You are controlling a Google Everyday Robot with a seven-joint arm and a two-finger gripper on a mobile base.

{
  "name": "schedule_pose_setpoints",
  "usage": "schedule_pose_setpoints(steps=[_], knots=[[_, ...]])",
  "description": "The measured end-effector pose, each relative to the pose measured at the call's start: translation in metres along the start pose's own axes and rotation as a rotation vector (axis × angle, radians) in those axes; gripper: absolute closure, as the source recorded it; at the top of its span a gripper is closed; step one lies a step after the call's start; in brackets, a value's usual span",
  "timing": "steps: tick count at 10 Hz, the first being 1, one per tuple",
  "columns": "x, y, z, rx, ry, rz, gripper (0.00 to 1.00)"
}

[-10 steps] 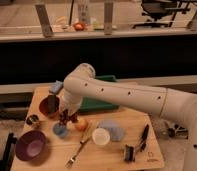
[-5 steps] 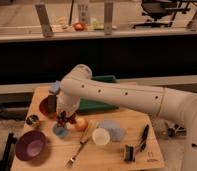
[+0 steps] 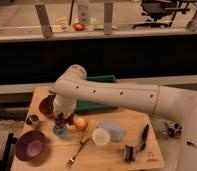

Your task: Place grapes in plastic cup

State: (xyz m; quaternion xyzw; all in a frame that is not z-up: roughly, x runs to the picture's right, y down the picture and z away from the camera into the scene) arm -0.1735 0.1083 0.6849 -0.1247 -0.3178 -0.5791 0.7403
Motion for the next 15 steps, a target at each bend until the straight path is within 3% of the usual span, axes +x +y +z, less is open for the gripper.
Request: schedule_pose_setpoints(steps=[7, 15], knots=[[0.001, -0.008, 0.016, -0.125, -0.047, -0.008, 1.00], [0.000, -0.025, 0.027, -0.185, -0.089, -0.052, 1.00]])
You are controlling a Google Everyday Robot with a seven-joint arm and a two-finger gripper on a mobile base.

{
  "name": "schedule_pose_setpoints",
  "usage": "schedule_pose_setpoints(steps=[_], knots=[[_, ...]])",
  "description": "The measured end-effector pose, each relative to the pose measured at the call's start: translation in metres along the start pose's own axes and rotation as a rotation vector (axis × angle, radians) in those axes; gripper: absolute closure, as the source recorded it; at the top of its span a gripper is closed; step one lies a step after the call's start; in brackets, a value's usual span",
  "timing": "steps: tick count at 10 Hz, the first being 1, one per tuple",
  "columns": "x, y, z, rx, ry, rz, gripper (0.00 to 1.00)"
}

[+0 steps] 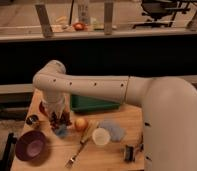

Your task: Place grapes in plastic cup

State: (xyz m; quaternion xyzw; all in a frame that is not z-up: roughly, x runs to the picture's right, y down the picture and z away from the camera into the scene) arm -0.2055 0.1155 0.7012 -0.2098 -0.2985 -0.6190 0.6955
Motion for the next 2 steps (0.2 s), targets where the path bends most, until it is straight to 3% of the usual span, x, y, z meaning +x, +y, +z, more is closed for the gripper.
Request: schedule_pose_setpoints(steps=[2], knots=[[-0.0018, -0.0022, 0.0035, -0.012, -0.009, -0.012, 1.00]])
